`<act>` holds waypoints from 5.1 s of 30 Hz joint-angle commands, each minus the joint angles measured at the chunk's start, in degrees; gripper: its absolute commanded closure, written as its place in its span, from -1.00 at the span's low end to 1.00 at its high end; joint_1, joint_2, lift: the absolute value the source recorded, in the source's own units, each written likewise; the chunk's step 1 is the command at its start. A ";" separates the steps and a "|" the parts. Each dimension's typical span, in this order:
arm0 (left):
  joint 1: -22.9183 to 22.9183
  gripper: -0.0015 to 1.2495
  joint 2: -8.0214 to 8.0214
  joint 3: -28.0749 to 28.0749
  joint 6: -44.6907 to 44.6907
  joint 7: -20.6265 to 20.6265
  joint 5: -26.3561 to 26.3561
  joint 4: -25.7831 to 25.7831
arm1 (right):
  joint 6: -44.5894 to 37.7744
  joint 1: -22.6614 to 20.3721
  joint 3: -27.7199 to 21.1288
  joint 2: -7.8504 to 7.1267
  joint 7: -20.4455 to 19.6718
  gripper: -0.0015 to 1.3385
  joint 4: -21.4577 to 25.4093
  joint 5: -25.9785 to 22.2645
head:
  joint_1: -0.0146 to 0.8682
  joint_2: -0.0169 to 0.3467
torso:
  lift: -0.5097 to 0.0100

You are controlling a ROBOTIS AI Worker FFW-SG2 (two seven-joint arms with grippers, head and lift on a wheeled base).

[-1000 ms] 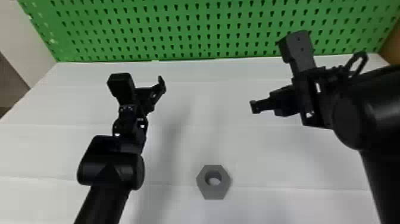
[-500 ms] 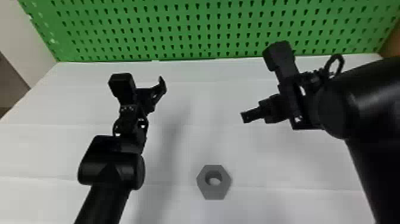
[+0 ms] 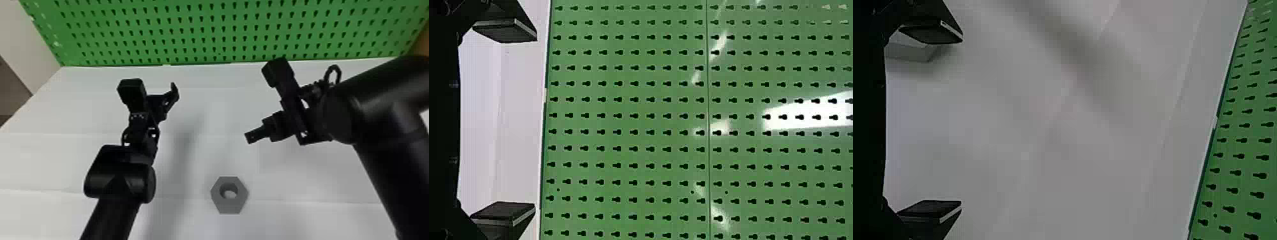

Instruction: Pick up the hex nut

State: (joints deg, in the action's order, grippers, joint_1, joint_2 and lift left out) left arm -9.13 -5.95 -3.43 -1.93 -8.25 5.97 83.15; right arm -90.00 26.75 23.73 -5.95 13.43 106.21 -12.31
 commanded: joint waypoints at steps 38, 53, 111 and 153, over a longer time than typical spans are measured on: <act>-0.19 -0.86 -0.03 0.09 0.00 -0.01 -0.09 -0.10 | -0.08 8.23 11.60 0.50 -0.07 -0.81 -17.71 -8.43 | 0.81 -0.03 | 0.67; -0.36 -0.86 -0.03 0.09 0.00 -0.01 -0.17 -0.18 | -0.08 10.26 14.85 1.12 0.02 -0.81 -23.42 -10.98 | 0.81 -0.03 | 0.67; -1.15 -0.86 -0.03 -0.17 0.00 -0.01 -0.09 -0.53 | 9.23 11.05 20.74 3.93 19.44 -0.79 -36.08 3.08 | 0.81 -0.02 | 0.67; -0.89 -0.86 -0.03 -0.09 0.00 -0.01 0.00 -0.53 | 13.18 10.17 18.54 4.11 19.53 0.31 -36.16 2.64 | 0.81 -0.02 | 0.67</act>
State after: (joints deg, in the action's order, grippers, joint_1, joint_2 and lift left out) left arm -10.11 -5.98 -3.53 -1.93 -8.25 5.98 82.56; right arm -77.50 37.09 42.47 -1.86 32.96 70.05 -9.55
